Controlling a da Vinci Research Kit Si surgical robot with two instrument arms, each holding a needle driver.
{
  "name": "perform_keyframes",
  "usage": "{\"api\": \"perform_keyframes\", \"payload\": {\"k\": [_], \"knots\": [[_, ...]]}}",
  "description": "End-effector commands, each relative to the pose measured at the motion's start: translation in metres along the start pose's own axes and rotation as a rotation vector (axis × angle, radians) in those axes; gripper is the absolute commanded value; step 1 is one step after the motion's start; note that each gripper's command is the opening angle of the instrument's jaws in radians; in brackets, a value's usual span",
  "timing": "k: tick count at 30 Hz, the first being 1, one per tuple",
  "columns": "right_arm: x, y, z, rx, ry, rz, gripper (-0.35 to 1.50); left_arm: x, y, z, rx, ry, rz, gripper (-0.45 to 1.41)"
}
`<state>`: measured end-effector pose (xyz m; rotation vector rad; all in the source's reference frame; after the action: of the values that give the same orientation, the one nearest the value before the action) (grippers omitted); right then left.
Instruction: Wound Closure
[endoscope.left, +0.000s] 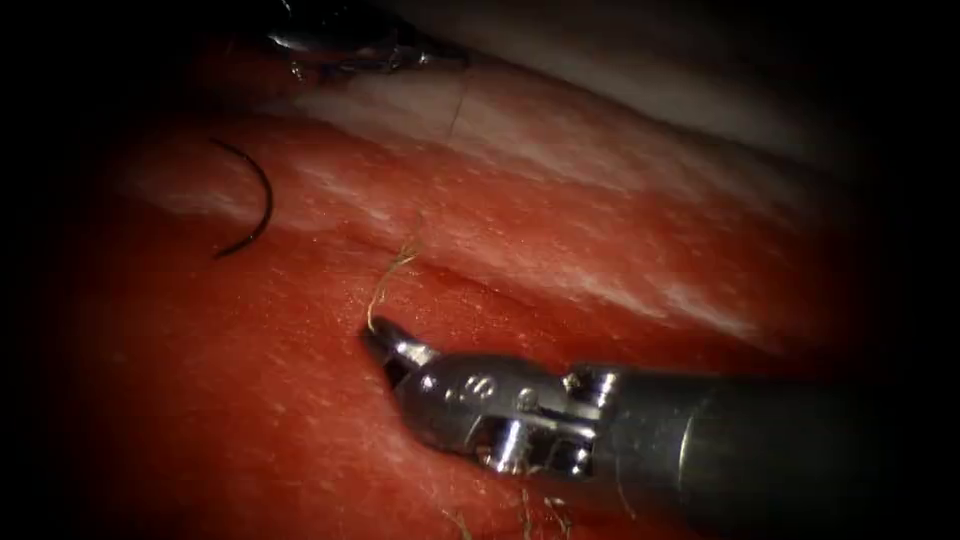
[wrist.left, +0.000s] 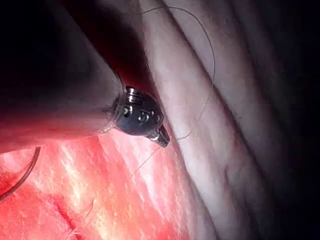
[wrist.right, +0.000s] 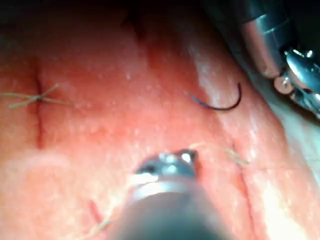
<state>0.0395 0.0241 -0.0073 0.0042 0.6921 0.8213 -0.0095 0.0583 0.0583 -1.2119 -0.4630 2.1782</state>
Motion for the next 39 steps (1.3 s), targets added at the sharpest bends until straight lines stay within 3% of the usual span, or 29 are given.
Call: {"api": "perform_keyframes", "payload": {"k": [1, 9, 15, 28, 37, 38, 39], "knots": [[0.0006, -0.0011, 0.0006, 0.011, 0.0, -0.005, -0.35, -0.0004, -0.0006, 0.0012, 0.009, -0.007, 0.001, -0.35], [0.0007, -0.0034, -0.0004, 0.036, -0.011, -0.014, -0.35, -0.0014, -0.002, 0.0031, 0.04, -0.028, 0.011, -0.35], [0.001, -0.0053, -0.0012, 0.053, -0.01, -0.022, -0.35, 0.0, -0.0045, 0.0043, 0.101, -0.038, 0.039, -0.35], [0.0005, -0.0057, -0.0023, 0.051, -0.013, -0.028, -0.35, -0.0011, -0.0076, 0.0078, 0.162, -0.056, 0.052, -0.35], [0.0001, -0.0047, -0.002, 0.036, -0.017, -0.029, -0.35, -0.0011, -0.0071, 0.008, 0.134, -0.052, 0.049, -0.35], [0.0002, -0.0044, -0.0021, 0.032, -0.01, -0.028, -0.25, -0.001, -0.0067, 0.0078, 0.123, -0.04, 0.047, -0.35], [0.0002, -0.0039, -0.0022, 0.032, 0.001, -0.027, 0.19, -0.0008, -0.0064, 0.0075, 0.118, -0.033, 0.044, -0.35]]}}
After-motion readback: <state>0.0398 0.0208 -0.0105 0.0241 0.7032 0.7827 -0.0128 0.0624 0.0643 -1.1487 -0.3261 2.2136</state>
